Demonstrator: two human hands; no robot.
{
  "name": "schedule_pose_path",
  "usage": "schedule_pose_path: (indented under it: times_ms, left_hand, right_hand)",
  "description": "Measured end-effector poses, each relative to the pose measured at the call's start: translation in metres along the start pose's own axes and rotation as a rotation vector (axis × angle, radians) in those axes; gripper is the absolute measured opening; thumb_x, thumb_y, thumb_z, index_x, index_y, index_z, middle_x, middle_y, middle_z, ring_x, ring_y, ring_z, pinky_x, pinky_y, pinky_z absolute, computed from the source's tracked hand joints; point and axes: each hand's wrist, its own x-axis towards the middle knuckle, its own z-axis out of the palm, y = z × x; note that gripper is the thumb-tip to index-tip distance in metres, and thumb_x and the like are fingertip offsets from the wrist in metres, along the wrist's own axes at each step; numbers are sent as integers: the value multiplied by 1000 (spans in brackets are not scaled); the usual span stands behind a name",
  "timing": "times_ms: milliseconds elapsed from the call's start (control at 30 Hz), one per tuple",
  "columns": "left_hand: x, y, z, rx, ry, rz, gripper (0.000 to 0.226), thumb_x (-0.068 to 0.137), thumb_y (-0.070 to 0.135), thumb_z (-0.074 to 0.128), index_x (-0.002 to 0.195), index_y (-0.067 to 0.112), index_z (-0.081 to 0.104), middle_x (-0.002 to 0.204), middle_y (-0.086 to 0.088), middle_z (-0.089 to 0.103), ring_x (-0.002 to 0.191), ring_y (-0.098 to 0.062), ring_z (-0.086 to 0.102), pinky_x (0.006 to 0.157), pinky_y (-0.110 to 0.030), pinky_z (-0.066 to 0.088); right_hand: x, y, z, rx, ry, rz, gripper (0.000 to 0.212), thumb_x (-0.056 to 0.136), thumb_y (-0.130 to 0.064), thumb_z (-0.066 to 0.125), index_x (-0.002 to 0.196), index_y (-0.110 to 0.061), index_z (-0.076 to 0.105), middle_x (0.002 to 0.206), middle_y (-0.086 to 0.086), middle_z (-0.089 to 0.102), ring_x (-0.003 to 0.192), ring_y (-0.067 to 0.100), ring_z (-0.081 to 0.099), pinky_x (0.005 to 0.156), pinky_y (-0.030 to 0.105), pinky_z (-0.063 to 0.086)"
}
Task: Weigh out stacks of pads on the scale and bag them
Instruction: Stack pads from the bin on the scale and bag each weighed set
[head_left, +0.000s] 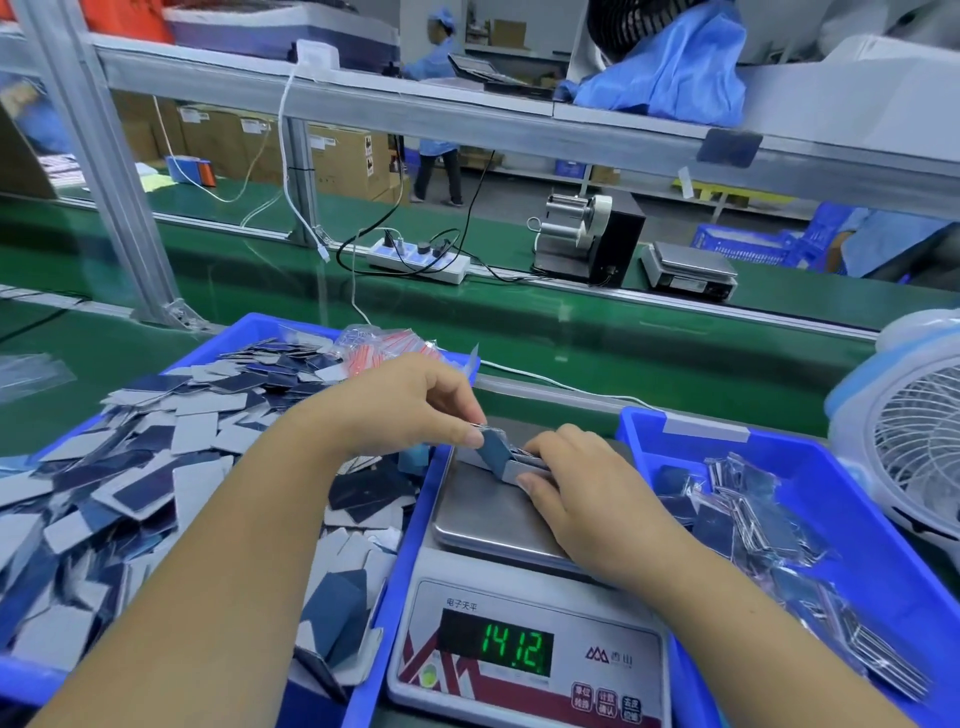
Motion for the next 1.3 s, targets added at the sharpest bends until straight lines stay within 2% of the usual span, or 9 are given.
schedule_pose_path:
  times_ms: [433, 567, 800, 867, 933, 1033, 1133, 1200, 1300]
  left_hand:
    - [12, 3, 31, -113, 31, 113, 19, 87, 9, 75, 82, 27, 72, 81, 8, 76, 73, -2, 68, 72, -15, 55]
    - [15, 4, 35, -22, 52, 141, 21, 85, 13, 77, 81, 33, 73, 76, 20, 73, 68, 8, 65, 65, -6, 47]
    - [11, 0, 25, 112, 101, 87, 20, 83, 23, 81, 100, 34, 79, 76, 22, 73, 64, 10, 63, 60, -3, 42]
    - [10, 1, 28, 104, 99, 118, 35, 85, 24, 79, 115, 38, 72, 88, 21, 73, 74, 11, 64, 69, -2, 44]
    - [9, 4, 34, 29, 46, 187, 49, 89, 23, 74, 130, 46, 60, 118, 22, 68, 98, 14, 62, 87, -5, 45]
    - [10, 9, 42, 82, -66, 247, 57, 97, 26, 63, 143, 52, 44, 143, 33, 46, 125, 20, 43, 103, -3, 32]
    - [12, 10, 44, 296, -135, 268, 58, 99, 27, 58, 148, 49, 36, 144, 42, 28, 131, 23, 27, 99, 6, 19]
    - [12, 8, 40, 341, -126, 231, 57, 100, 29, 57, 148, 50, 35, 143, 39, 30, 132, 16, 31, 98, 6, 19]
    - [9, 4, 30, 362, -114, 140, 53, 99, 36, 56, 144, 56, 37, 130, 26, 53, 124, -4, 50, 103, -15, 38]
  right_hand:
    - [-2, 23, -16, 135, 24, 69, 25, 99, -34, 45, 123, -31, 50, 108, -12, 47, 104, 12, 45, 82, 29, 35]
    - [-4, 18, -11, 84, -45, 20, 9, 100, -34, 43, 109, -35, 44, 96, -11, 41, 95, 16, 43, 79, 31, 34]
    - [0, 5, -3, 10, 24, -10, 10, 101, -35, 41, 93, -28, 41, 92, -9, 36, 92, 20, 44, 77, 35, 36]
    - [0, 8, -6, -11, 53, 8, 18, 100, -34, 42, 85, -29, 34, 86, -10, 35, 87, 19, 41, 72, 34, 32]
    - [-2, 16, -11, 2, 97, 35, 27, 99, -33, 44, 77, -32, 29, 80, -13, 33, 81, 17, 39, 67, 32, 25]
    - [-3, 21, -12, 8, 97, 68, 30, 98, -34, 46, 74, -34, 28, 78, -15, 33, 79, 16, 38, 65, 31, 22]
    - [0, 18, -4, 29, 53, 75, 30, 98, -34, 46, 75, -34, 27, 79, -14, 33, 81, 16, 38, 68, 30, 24]
    - [2, 18, -2, 80, 73, 83, 24, 97, -34, 47, 78, -35, 32, 82, -13, 37, 83, 17, 41, 70, 31, 29]
    - [2, 18, 0, 113, 89, 85, 7, 97, -35, 48, 93, -30, 45, 90, -9, 45, 88, 16, 44, 75, 33, 38]
